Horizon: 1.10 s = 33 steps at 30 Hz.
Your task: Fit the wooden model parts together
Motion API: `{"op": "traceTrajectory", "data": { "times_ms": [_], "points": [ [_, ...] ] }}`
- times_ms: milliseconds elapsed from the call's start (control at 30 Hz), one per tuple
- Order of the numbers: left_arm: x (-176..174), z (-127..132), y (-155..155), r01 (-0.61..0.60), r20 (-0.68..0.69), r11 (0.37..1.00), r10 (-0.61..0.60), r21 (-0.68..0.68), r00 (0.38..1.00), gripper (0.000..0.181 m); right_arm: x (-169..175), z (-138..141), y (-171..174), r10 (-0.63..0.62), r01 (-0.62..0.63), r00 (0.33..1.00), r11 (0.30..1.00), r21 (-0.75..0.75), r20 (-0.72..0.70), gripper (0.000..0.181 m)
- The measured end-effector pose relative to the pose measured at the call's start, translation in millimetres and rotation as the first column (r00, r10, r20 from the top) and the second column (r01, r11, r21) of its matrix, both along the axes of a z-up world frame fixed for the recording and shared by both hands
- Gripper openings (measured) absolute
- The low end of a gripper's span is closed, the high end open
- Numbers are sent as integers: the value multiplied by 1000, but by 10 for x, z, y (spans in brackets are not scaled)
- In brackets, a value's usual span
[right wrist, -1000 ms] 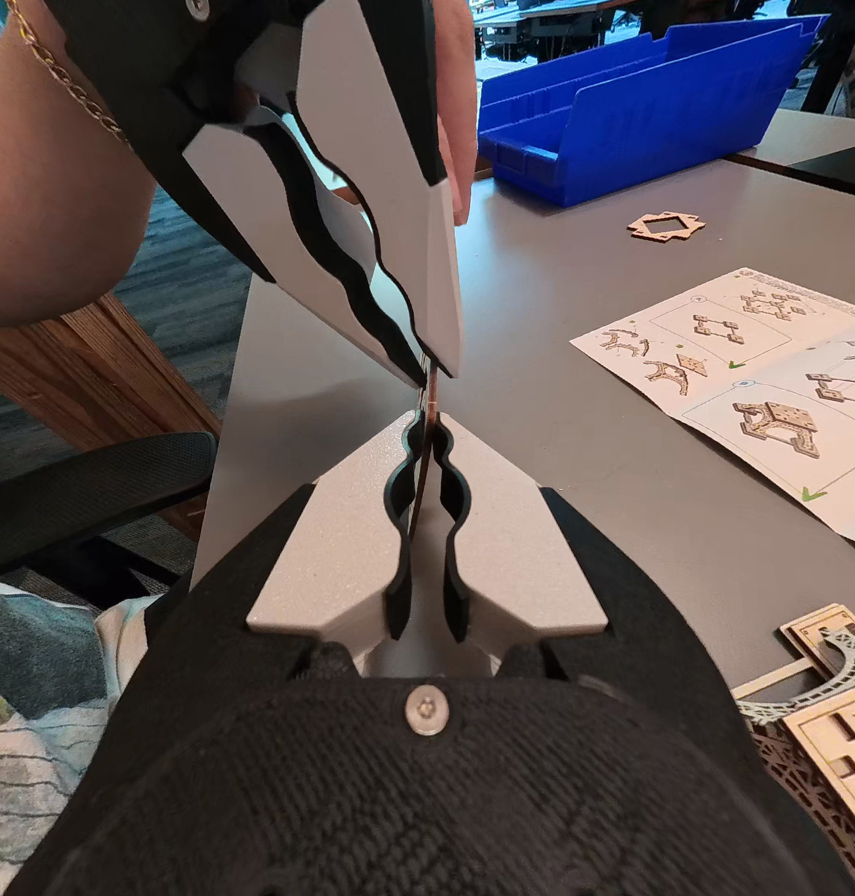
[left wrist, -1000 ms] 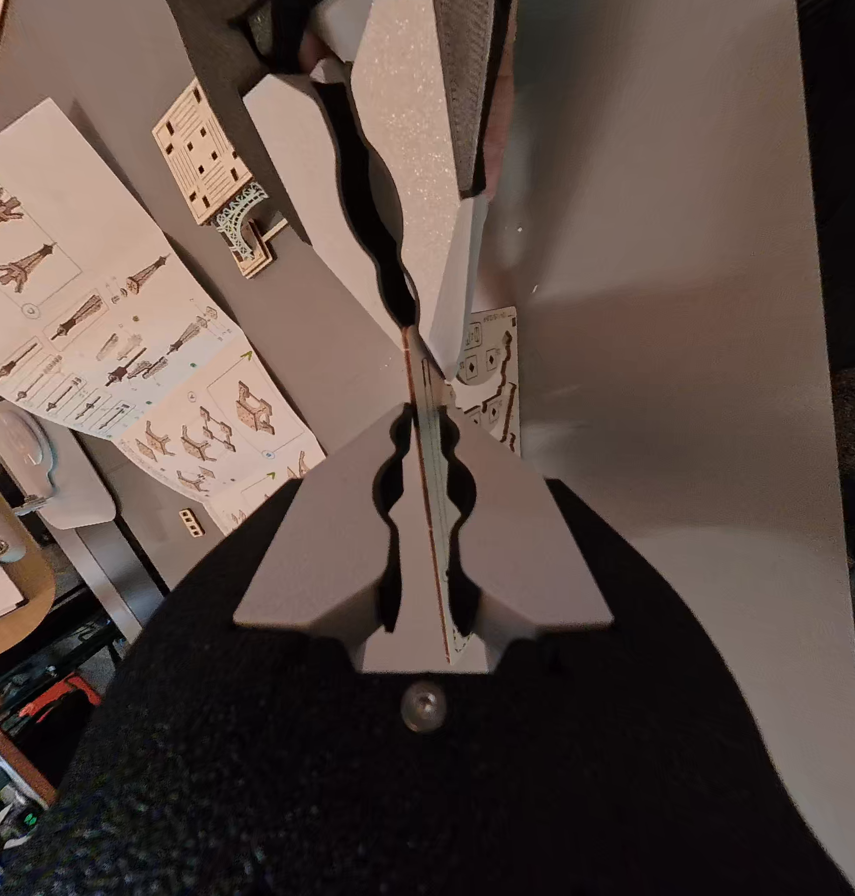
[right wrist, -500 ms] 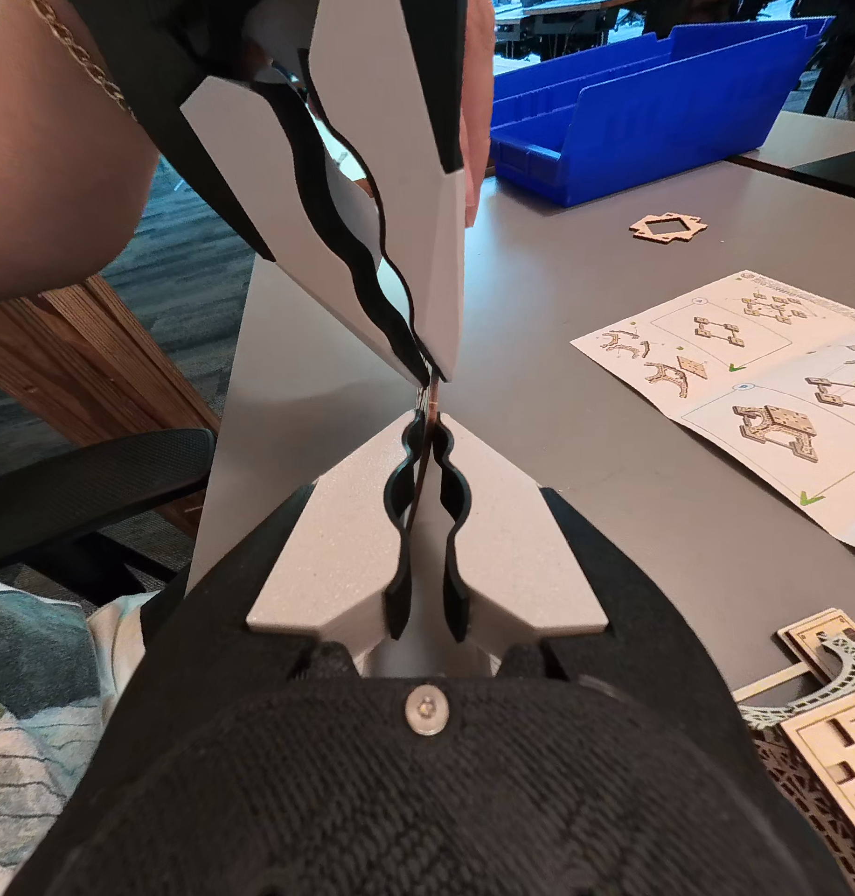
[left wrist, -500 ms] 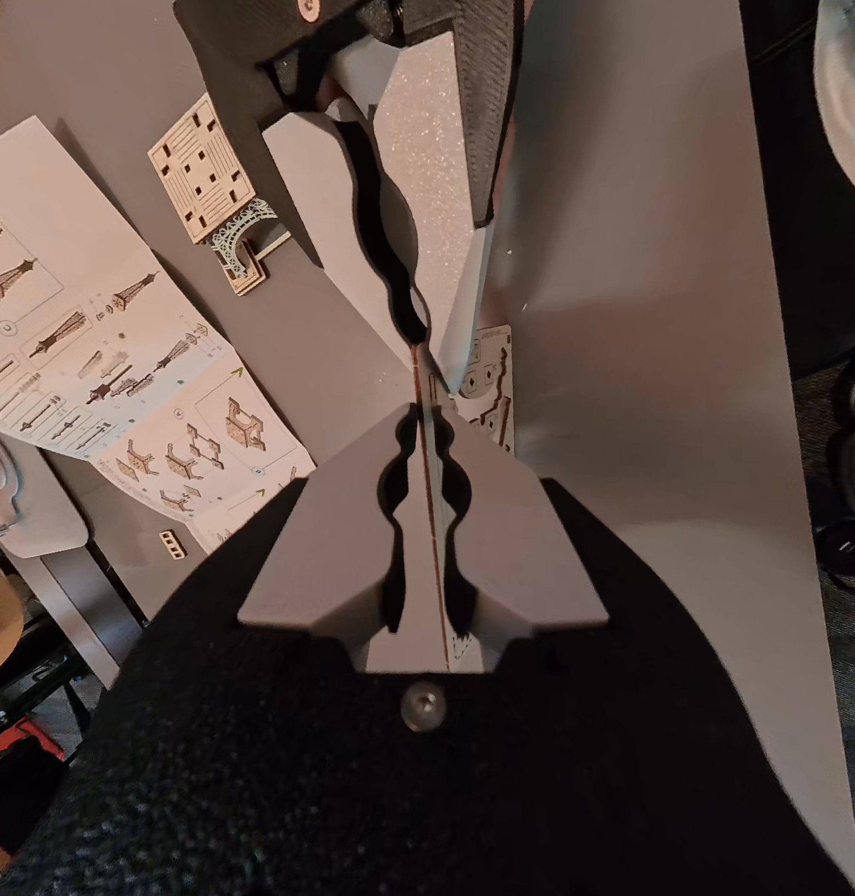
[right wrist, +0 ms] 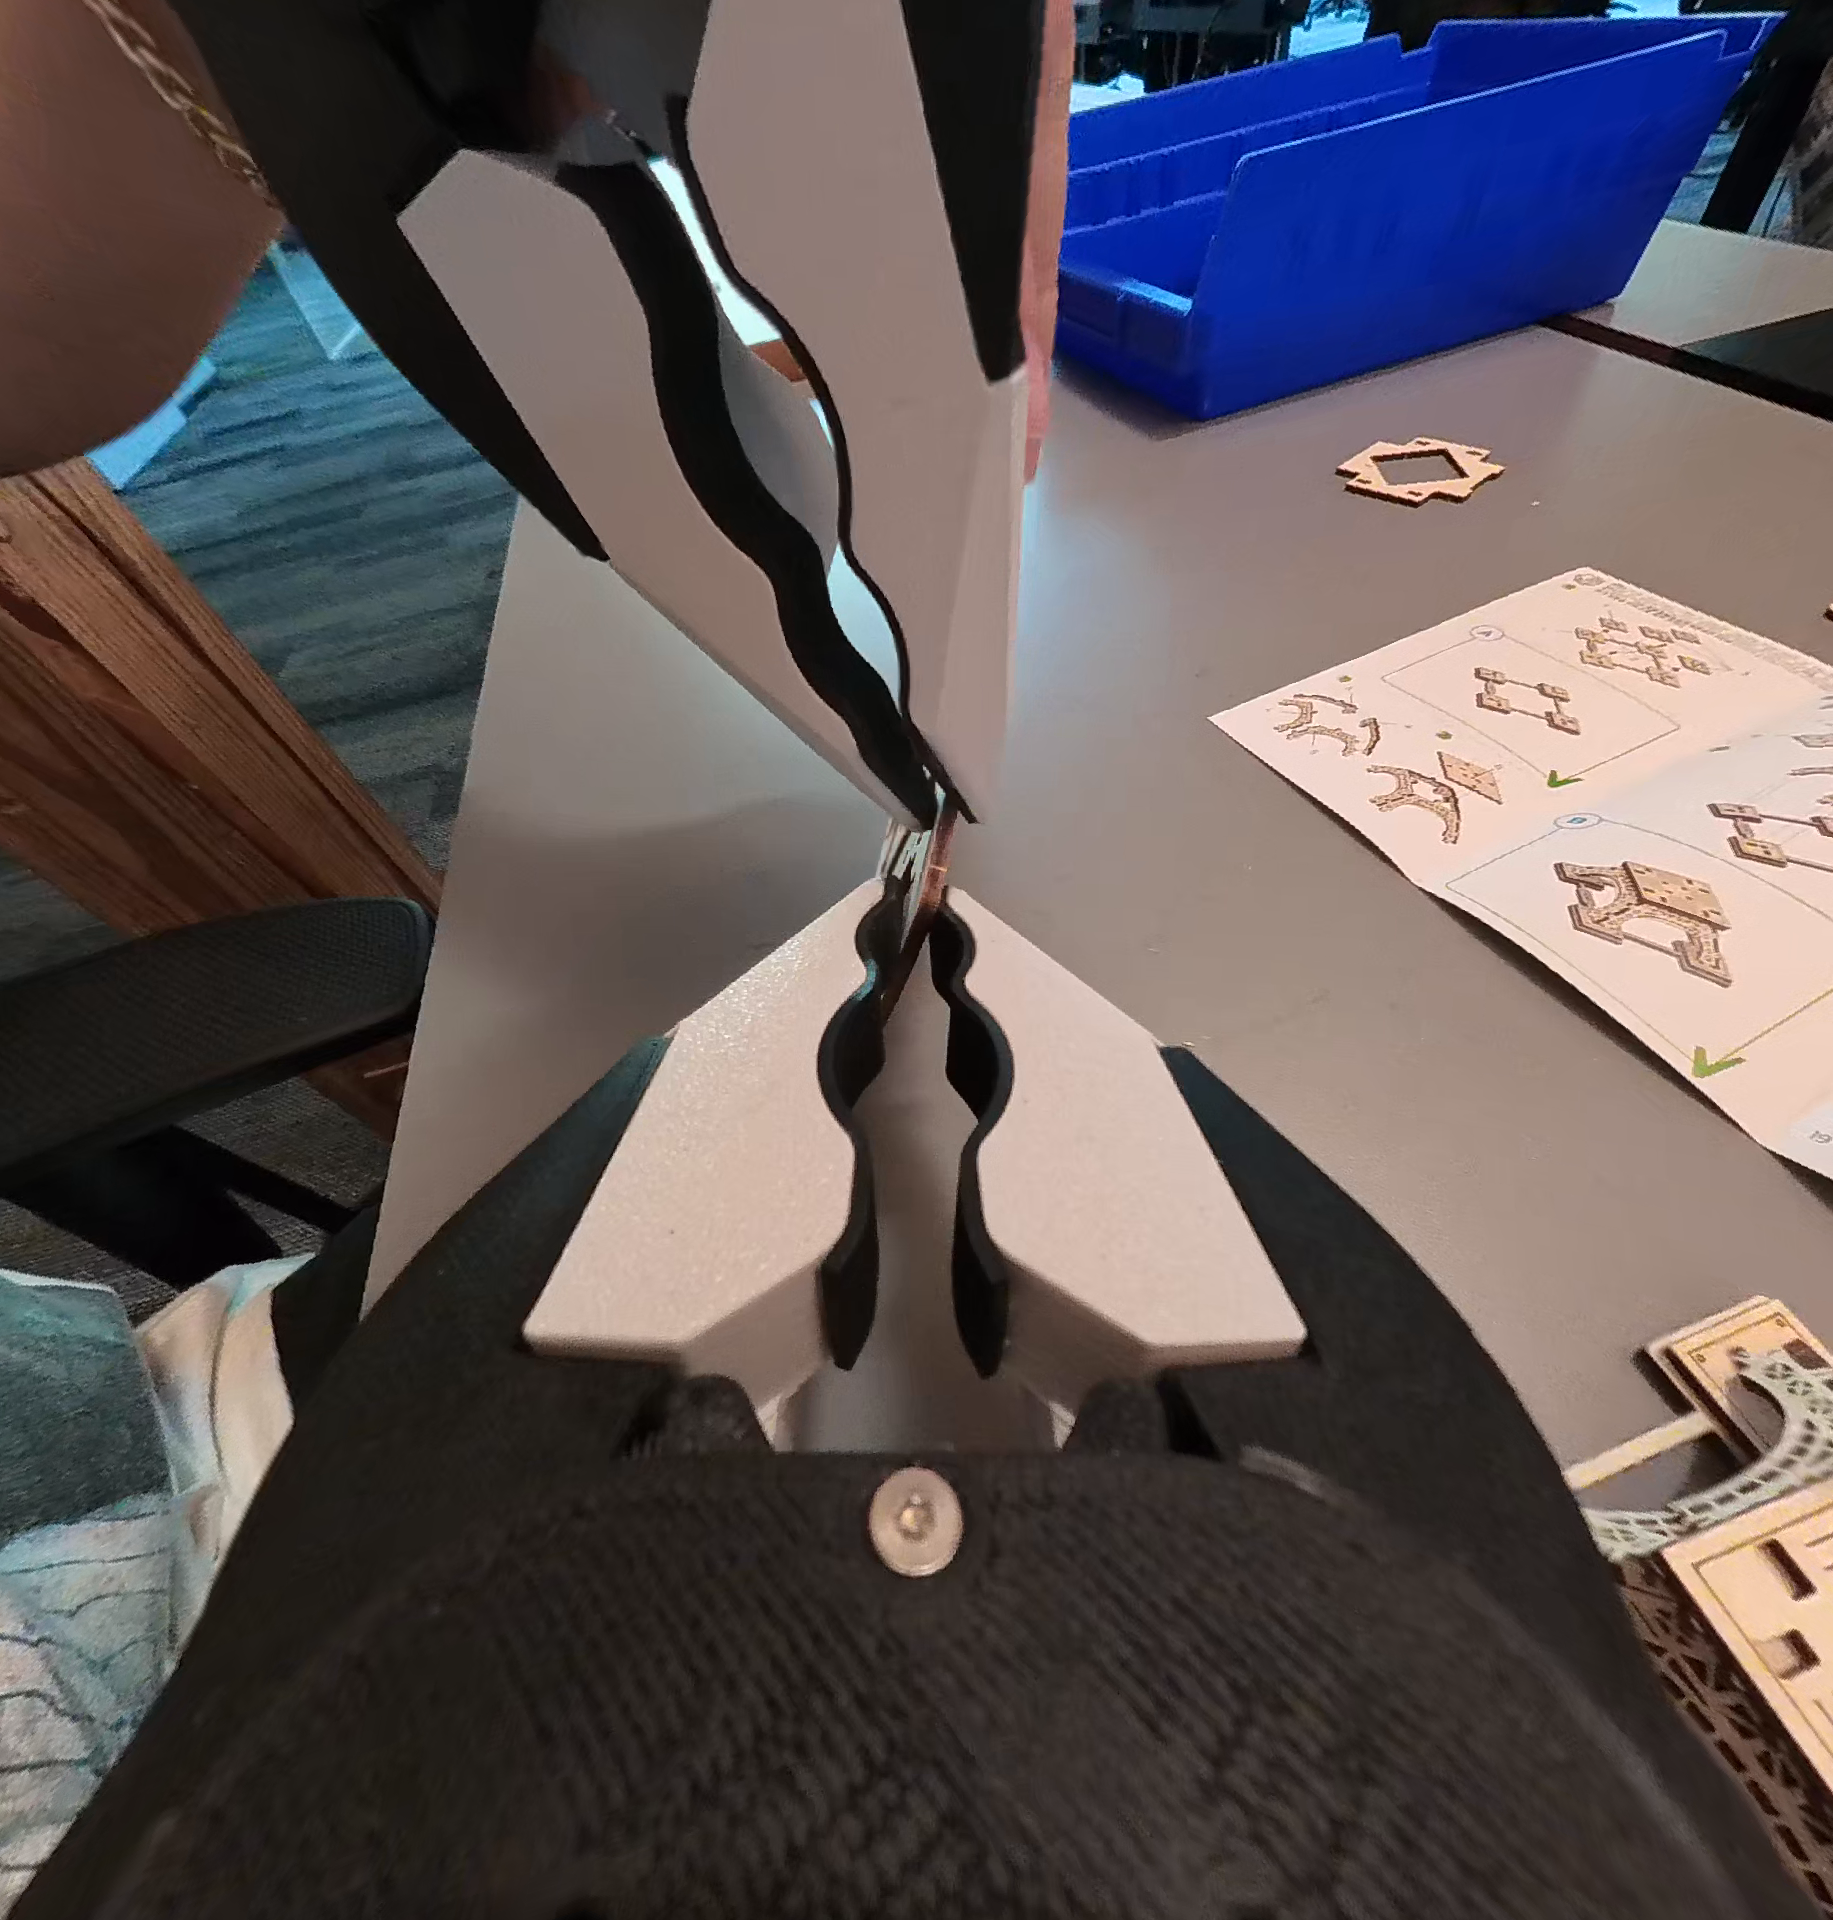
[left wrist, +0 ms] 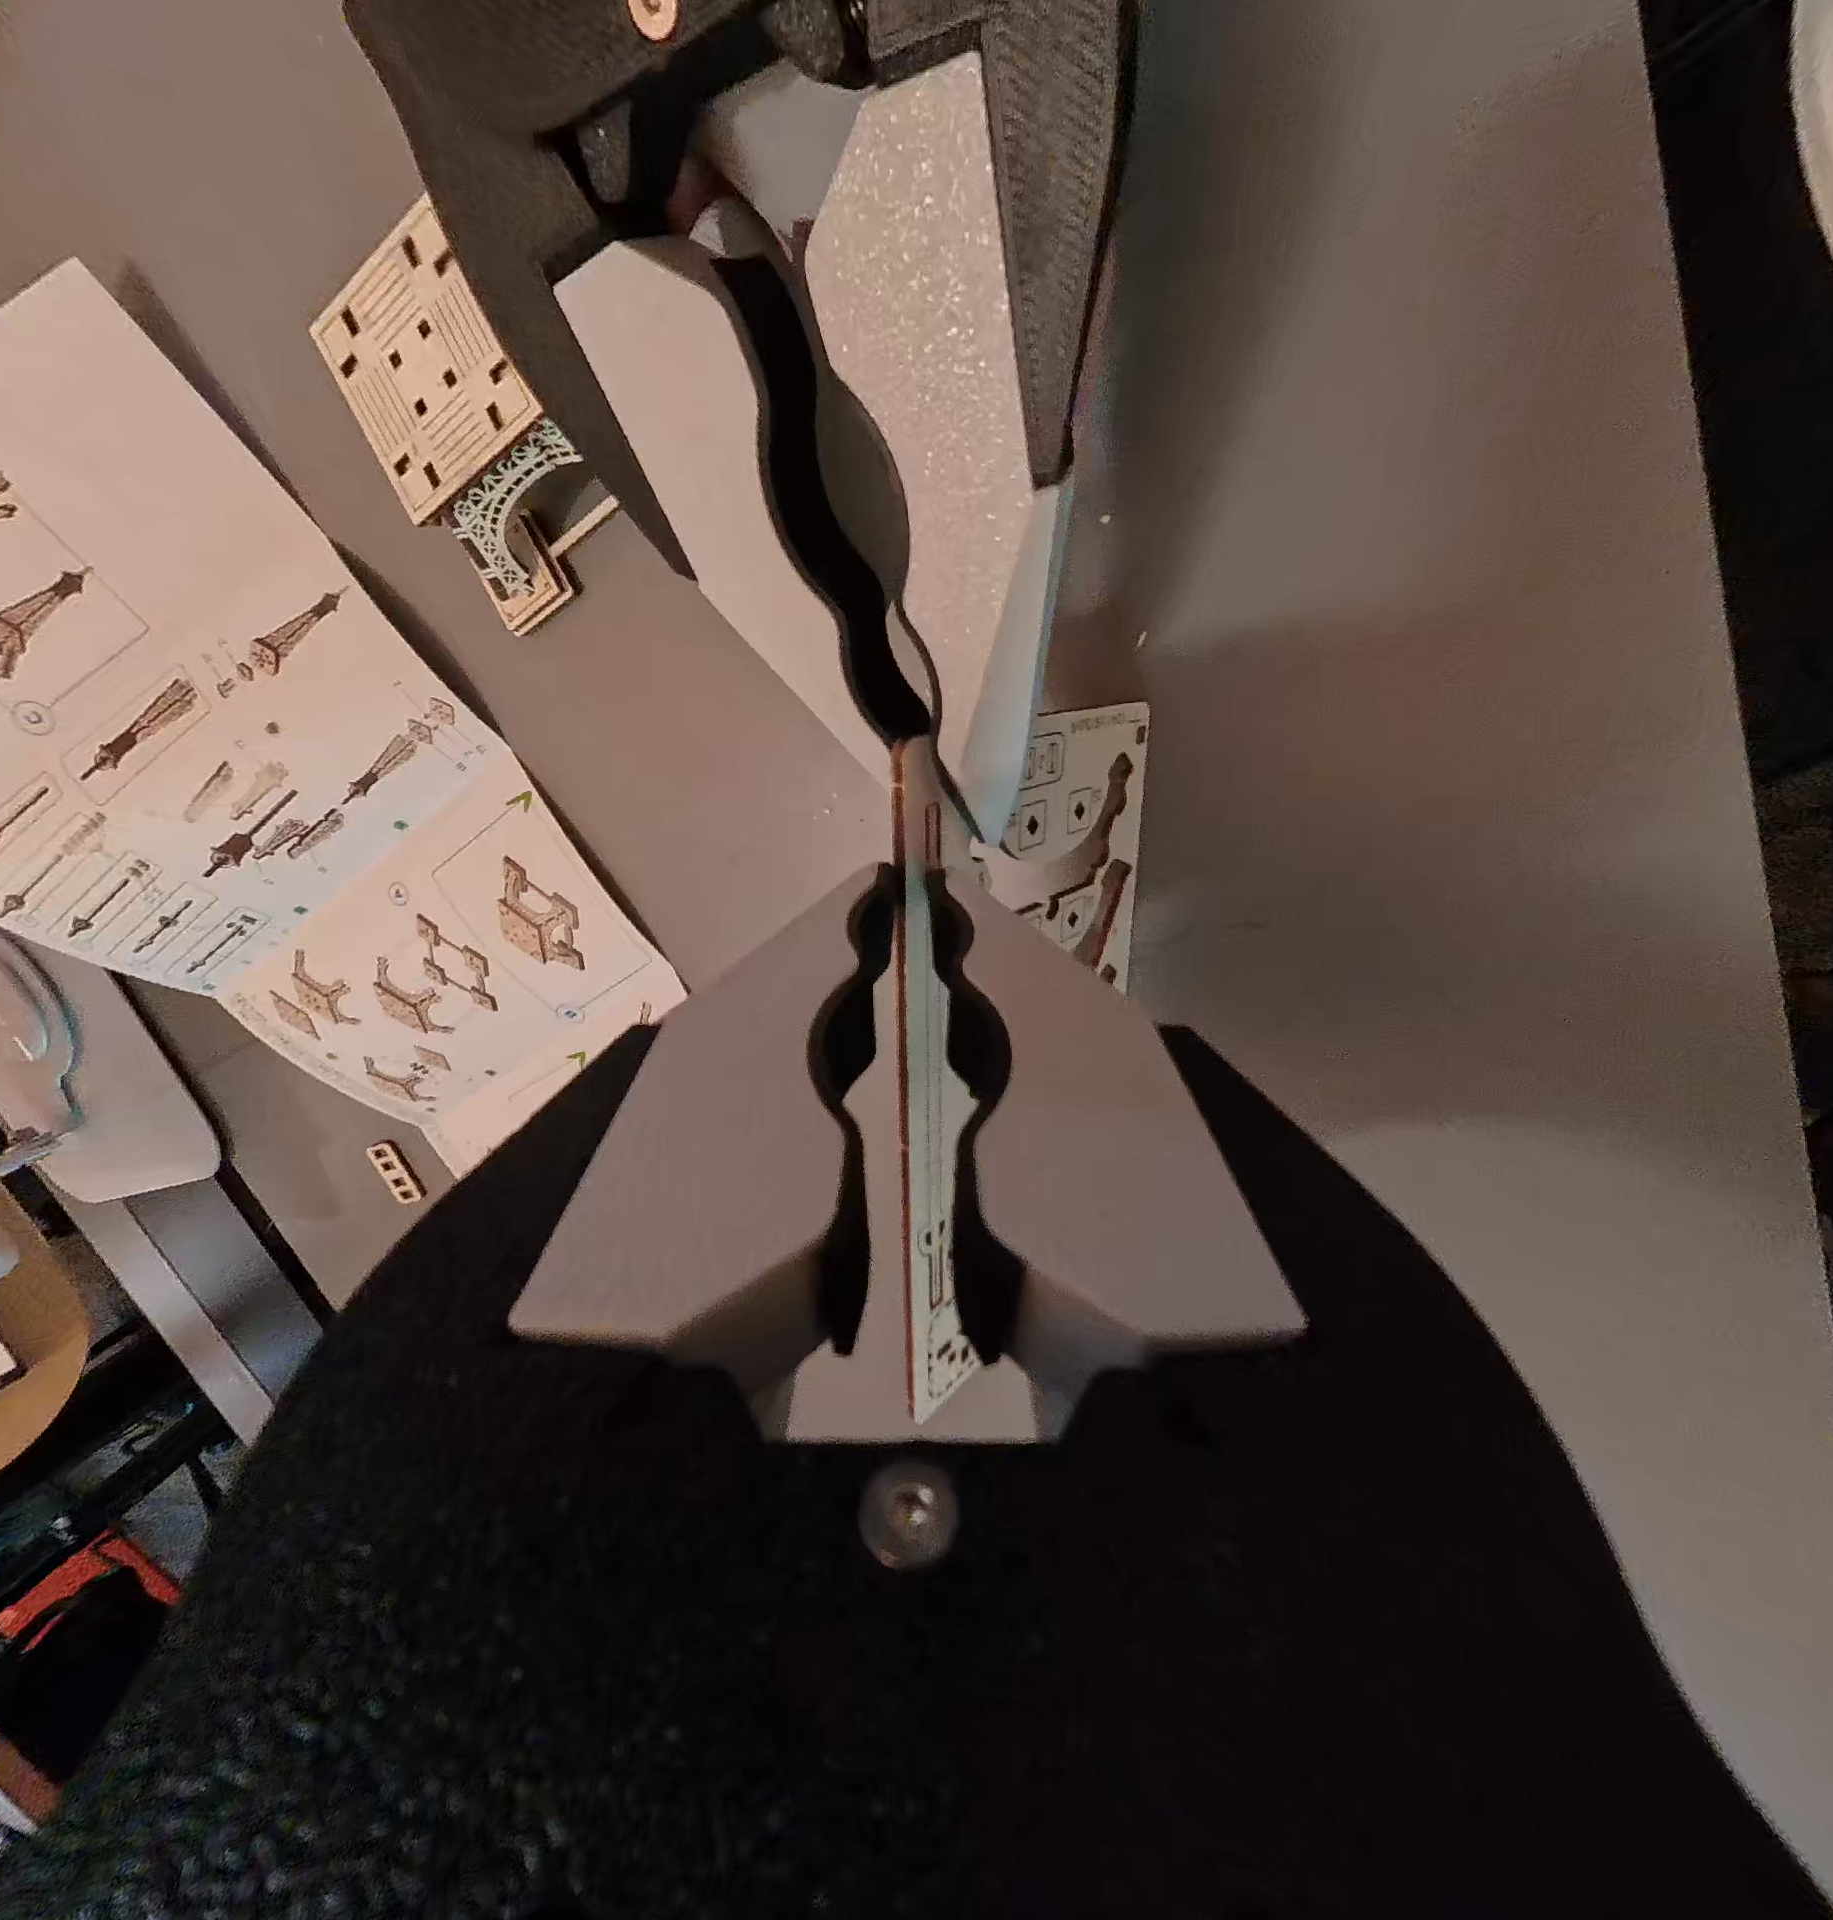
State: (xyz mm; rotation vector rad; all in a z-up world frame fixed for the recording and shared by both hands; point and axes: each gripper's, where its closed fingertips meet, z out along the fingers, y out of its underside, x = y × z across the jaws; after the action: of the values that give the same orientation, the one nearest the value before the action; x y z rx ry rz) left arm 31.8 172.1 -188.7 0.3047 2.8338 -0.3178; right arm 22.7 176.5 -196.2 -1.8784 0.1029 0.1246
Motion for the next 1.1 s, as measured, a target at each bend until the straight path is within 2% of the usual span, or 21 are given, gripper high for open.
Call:
{"op": "traceTrajectory", "data": {
  "times_ms": [33, 167, 433, 567, 767, 933, 1033, 1100],
  "points": [
    [-7, 3, 2, 4, 2, 1000, -4, -12, 1000, 4, -6, 3, 1, 7, -7, 1000, 1000, 2, -8, 2],
    [-45, 15, 30, 3, -21, 1000, -3, -13, 1000, 6, -33, 19, 24, 39, -39, 999, 999, 14, -14, 2],
    [-97, 28, 28, -15, -127, 1000, 14, -1, 992, 14, -104, 44, 32, 57, -59, 996, 998, 28, 73, 1],
    [-159, 15, 31, -19, -185, 1000, 17, -7, 983, 4, -116, 47, 31, 58, -61, 994, 998, 30, 88, 1],
    [-182, 17, 30, -39, -188, 999, 33, -33, 982, 3, -135, 51, 32, 68, -72, 993, 997, 33, 99, 1],
    [-194, 14, 50, -38, -195, 999, 33, -19, 980, 4, -145, 52, 46, 90, -94, 992, 995, 33, 94, 1],
    [-191, -49, 126, -43, -209, 998, 49, 37, 977, 11, -152, 54, 45, 96, -100, 991, 994, 35, 92, 1],
    [-183, -62, 125, -32, -204, 999, 39, 38, 978, 6, -135, 51, 46, 87, -91, 992, 995, 33, 86, 1]
  ]
}}
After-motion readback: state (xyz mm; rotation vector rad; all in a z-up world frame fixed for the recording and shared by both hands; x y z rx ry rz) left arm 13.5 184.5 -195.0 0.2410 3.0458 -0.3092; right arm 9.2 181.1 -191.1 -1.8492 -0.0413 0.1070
